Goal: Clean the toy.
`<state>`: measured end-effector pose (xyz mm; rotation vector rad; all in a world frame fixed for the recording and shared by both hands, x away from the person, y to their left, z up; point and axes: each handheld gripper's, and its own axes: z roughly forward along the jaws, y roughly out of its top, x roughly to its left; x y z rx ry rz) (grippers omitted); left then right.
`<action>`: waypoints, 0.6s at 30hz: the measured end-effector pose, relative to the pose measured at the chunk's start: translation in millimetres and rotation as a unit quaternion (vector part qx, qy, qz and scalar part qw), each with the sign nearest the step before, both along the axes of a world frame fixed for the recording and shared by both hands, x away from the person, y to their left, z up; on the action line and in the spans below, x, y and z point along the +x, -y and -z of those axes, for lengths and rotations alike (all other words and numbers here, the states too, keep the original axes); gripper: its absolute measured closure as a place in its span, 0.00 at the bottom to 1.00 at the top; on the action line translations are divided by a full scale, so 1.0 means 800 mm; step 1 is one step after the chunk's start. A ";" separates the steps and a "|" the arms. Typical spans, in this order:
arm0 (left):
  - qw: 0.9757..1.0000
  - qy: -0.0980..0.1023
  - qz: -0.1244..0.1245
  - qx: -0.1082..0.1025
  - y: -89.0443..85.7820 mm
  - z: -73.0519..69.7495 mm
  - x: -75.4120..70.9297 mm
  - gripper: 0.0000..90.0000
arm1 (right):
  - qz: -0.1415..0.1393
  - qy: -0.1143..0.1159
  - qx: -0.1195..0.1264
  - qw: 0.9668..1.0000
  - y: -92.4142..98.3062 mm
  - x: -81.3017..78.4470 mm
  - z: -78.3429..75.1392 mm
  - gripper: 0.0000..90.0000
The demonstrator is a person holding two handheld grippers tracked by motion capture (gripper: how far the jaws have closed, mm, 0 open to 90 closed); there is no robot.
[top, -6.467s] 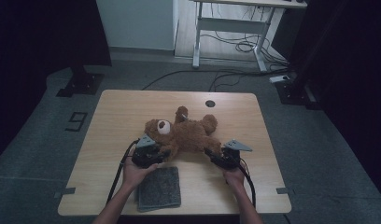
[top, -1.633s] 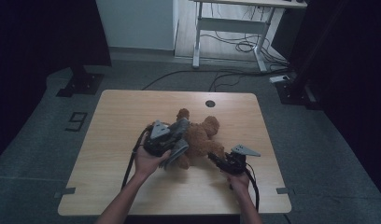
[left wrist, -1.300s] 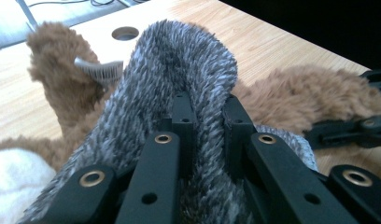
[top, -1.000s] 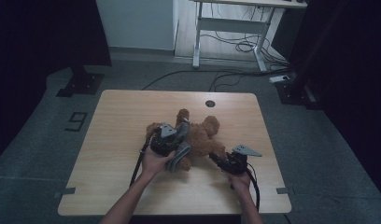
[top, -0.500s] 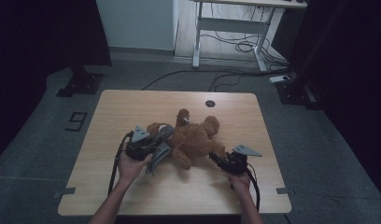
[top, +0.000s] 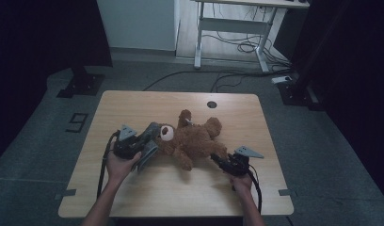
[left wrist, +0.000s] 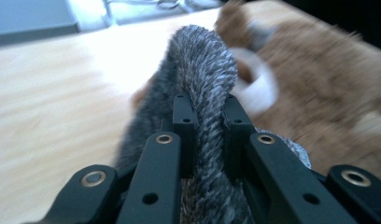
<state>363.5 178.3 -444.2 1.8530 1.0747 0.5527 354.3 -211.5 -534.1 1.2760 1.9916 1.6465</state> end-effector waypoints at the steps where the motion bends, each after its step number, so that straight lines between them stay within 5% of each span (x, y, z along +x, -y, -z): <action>1: 1.000 0.004 0.009 -0.002 0.009 -0.006 0.002 0.88 | 0.000 0.000 0.000 1.000 0.000 0.000 0.000 0.66; 5: 0.999 0.007 0.047 -0.015 0.053 -0.021 0.010 0.88 | 0.000 0.001 -0.002 1.000 0.000 -0.001 0.000 0.66; 9: 0.995 0.002 0.098 -0.005 0.122 -0.024 0.018 0.88 | 0.000 0.000 0.001 1.000 0.000 0.000 0.000 0.66; 14: 0.990 -0.022 0.142 0.011 0.185 -0.003 0.024 0.88 | -0.001 0.001 0.000 1.000 0.000 0.000 0.000 0.66; 18: 0.987 -0.044 0.153 0.028 0.211 0.023 0.026 0.88 | -0.002 0.000 0.008 1.000 0.001 -0.001 -0.001 0.67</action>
